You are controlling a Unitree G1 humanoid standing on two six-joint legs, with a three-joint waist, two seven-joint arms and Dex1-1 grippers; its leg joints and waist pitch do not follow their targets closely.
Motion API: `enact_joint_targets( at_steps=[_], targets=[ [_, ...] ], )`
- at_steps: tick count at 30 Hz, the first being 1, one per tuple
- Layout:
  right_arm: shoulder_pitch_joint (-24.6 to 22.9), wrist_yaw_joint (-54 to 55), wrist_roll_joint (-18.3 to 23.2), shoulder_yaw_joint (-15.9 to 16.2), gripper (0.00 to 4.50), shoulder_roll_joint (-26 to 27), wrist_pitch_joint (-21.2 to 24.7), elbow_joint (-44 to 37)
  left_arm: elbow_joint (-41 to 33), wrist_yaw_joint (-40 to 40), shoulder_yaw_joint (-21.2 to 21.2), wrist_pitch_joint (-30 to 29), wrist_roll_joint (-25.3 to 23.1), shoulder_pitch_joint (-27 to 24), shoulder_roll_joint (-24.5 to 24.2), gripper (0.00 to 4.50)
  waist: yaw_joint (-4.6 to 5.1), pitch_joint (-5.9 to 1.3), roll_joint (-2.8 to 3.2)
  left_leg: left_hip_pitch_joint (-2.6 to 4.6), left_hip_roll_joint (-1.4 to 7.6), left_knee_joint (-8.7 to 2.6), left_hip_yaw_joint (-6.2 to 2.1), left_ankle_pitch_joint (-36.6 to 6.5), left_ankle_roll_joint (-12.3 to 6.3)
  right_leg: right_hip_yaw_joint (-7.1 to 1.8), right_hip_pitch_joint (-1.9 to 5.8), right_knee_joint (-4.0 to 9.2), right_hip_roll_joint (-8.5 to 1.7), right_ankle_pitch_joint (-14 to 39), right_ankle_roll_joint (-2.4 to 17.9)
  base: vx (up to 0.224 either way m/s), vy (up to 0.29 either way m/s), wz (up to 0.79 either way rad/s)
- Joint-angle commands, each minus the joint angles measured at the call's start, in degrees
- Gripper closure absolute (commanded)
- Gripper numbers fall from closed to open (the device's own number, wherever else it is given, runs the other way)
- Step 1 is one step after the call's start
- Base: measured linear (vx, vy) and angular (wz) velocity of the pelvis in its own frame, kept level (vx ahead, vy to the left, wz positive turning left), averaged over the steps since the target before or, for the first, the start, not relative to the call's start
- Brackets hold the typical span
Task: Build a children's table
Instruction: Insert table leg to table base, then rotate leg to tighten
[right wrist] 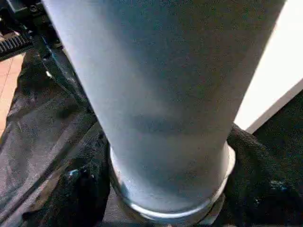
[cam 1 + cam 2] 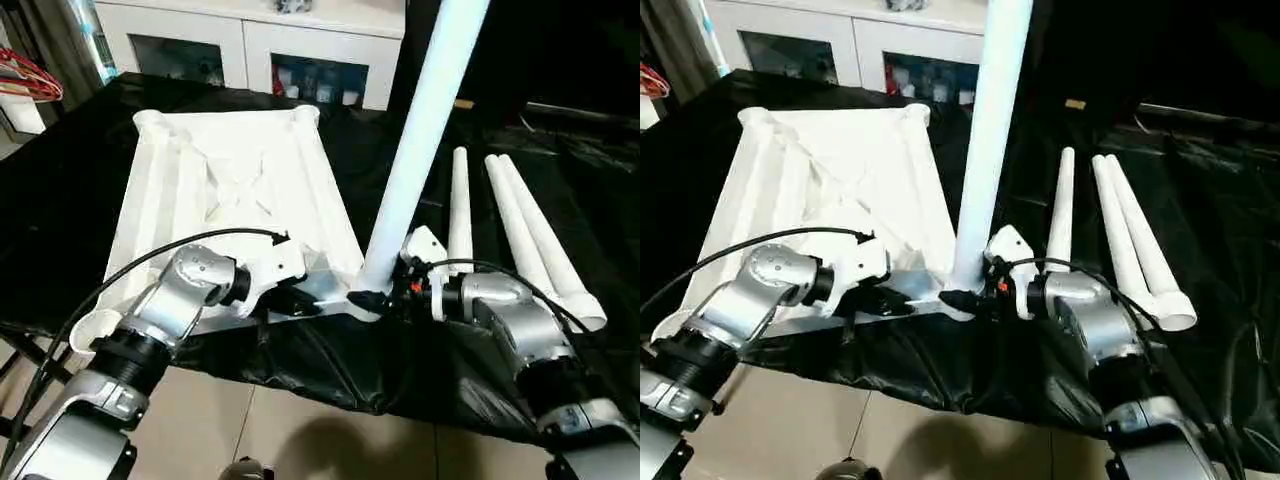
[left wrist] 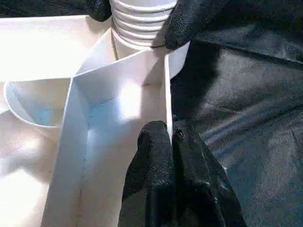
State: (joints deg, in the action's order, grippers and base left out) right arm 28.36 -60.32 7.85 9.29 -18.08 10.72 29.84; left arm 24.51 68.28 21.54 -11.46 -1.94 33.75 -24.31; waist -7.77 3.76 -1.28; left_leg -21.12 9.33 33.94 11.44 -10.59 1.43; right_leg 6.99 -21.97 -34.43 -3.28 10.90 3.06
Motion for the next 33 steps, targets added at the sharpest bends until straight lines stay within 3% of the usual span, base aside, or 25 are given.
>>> enact_joint_targets(
  at_steps=[1, 8, 10, 12, 15, 20, 25, 26, 29, 30, 33],
  targets=[
    [-0.5, 0.2, -0.3, 0.3, 1.70, -0.1, 0.9, -0.8, -2.6, 3.2, 2.2, 1.2, 0.8, -0.2, 0.5, 4.50, 0.18, -4.23, 0.89, 1.21, 5.79, -3.97, -2.69, -9.5, -1.32, -4.90, 2.75, 4.03, -7.63, 9.4, 9.9, 0.000, 0.000, 0.00],
    [-1.0, 6.7, -0.7, -1.0, 1.72, 2.5, 1.1, 0.8, -0.8, 0.3, 1.0, 0.0, 0.9, 0.2, 2.7, 4.50, 0.15, -4.15, 0.97, 1.35, 5.71, -4.03, -2.75, -10.4, -0.64, -4.91, 2.66, 4.25, -7.68, 10.7, 9.7, 0.000, 0.000, 0.00],
    [-0.7, 9.4, -1.0, -1.7, 1.72, 3.4, 1.3, 1.9, 0.1, -1.4, 0.5, -0.6, 0.8, 0.8, 3.7, 4.50, 0.33, -4.06, 0.85, 1.38, 5.63, -4.10, -2.83, -11.5, -0.02, -4.93, 2.75, 4.56, -7.89, 13.2, 9.3, 0.000, 0.000, 0.00],
    [1.4, 19.9, -1.6, -4.5, 1.73, 7.6, -0.2, 7.2, 4.4, -9.3, -0.6, -0.9, -0.9, 3.4, 8.1, 4.50, 0.67, -3.94, 0.85, 1.59, 5.60, -4.12, -2.86, -12.4, 0.55, -4.97, 2.43, 4.90, -7.93, 15.1, 9.3, 0.000, 0.000, 0.00],
    [3.0, 25.8, -0.8, -6.5, 1.73, 10.8, 0.0, 10.3, 6.8, -14.7, -1.4, -2.7, -1.6, 5.3, 11.6, 4.50, 1.33, -3.98, 0.84, 1.63, 5.56, -4.18, -3.05, -13.2, 1.61, -4.94, 2.54, 5.08, -8.01, 16.9, 9.1, 0.000, 0.000, 0.00],
    [6.6, 38.6, -1.2, -8.8, 1.73, 16.3, -0.7, 16.8, 9.6, -22.9, -1.9, -4.8, -3.4, 7.5, 16.9, 4.50, 1.62, -4.05, 1.08, 1.46, 5.52, -4.14, -2.93, -11.8, 0.81, -4.99, 2.53, 4.96, -7.83, 14.6, 9.2, 0.000, 0.000, 0.00],
    [8.9, 44.3, -3.0, -9.6, 1.73, 19.3, -4.5, 22.0, 10.7, -25.4, -1.1, -3.4, -5.2, 7.7, 19.5, 4.50, 1.95, -4.19, 1.11, 1.36, 5.43, -4.14, -2.94, -12.2, 1.11, -5.01, 2.71, 4.76, -7.91, 12.8, 9.4, 0.000, 0.000, 0.00],
    [9.3, 44.4, -2.7, -10.2, 1.03, 19.9, -5.1, 22.6, 10.4, -25.4, -0.6, -2.7, -5.4, 7.5, 19.5, 4.50, 2.03, -4.17, 1.12, 1.23, 5.41, -4.14, -2.91, -12.0, 0.68, -5.03, 2.73, 4.72, -7.94, 12.3, 9.4, 0.000, 0.000, 0.00],
    [9.9, 43.5, -2.0, -10.8, 1.01, 20.3, -5.4, 22.7, 9.6, -25.1, 0.1, -1.3, -5.7, 6.8, 19.3, 4.50, 2.04, -4.18, 1.13, 1.34, 5.54, -4.17, -2.92, -12.1, 0.01, -5.02, 2.62, 4.74, -7.85, 12.2, 9.3, 0.000, 0.000, 0.00],
    [10.0, 43.2, -2.0, -10.7, 0.74, 20.2, -5.5, 22.7, 9.4, -24.9, 0.2, -0.9, -5.6, 6.5, 19.1, 4.50, 2.07, -4.18, 1.18, 1.29, 5.55, -4.17, -2.90, -12.1, 0.04, -5.03, 2.64, 4.67, -7.87, 11.9, 9.4, 0.000, 0.000, 0.00],
    [10.7, 42.5, -2.4, -10.3, 0.58, 19.6, -6.4, 23.1, 8.6, -23.4, 0.6, 0.5, -5.8, 5.6, 18.1, 4.50, 2.08, -4.22, 1.26, 1.31, 5.64, -4.22, -2.91, -12.2, 0.10, -5.02, 2.63, 4.51, -7.89, 11.0, 9.7, 0.000, 0.000, 0.00]
  ],
)
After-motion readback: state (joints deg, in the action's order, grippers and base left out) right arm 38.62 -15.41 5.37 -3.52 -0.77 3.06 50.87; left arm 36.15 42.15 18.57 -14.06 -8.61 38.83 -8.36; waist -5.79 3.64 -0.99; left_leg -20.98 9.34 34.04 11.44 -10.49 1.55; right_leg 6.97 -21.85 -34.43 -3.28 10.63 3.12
